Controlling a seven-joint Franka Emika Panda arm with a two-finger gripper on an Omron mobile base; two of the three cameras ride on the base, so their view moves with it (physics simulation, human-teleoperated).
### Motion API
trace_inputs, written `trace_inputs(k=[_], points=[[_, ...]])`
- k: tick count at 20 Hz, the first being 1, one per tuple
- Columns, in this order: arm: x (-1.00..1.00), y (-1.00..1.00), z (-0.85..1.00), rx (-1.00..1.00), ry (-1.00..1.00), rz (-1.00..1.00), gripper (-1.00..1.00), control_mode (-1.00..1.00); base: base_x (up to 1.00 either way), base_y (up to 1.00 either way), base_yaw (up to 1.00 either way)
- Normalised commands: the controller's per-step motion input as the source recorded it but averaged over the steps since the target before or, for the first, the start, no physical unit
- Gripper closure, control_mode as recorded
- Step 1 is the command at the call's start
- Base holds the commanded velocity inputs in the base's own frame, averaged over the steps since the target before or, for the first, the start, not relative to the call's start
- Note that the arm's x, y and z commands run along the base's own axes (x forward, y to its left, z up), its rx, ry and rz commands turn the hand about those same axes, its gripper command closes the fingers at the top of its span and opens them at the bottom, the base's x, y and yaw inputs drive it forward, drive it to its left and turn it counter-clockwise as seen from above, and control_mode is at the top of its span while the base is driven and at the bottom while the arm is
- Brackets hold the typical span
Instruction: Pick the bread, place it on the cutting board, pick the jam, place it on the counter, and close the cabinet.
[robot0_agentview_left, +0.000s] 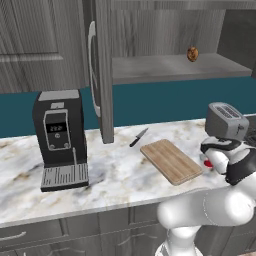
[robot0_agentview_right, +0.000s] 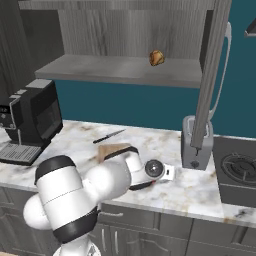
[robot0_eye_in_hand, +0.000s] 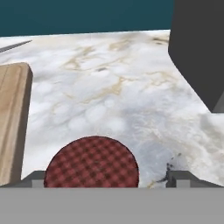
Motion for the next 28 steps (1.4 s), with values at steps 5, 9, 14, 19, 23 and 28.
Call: trace_inputs(k=[5,9,14,19,23,28], points=[[-0.25,0.00,0.00,0.00,0.00,0.00,-1.00,-1.00,0.00,0.00,0.00],[-0.04,0.00,0.02,0.00,0.00,0.00,-1.00,-1.00,0.00,0.00,0.00],[0.00,0.00,0.08,0.00,0.00,0.00,-1.00,-1.00,0.00,0.00,0.00],[0.02,0.00,0.10,0.00,0.00,0.00,-1.00,-1.00,0.00,0.00,0.00],[0.02,0.00,0.24,0.00,-0.05,-0.02,-1.00,-1.00,0.00,0.00,0.00],[0.00,0.00,0.31,0.00,-0.05,-0.02,-1.00,-1.00,0.00,0.00,0.00]])
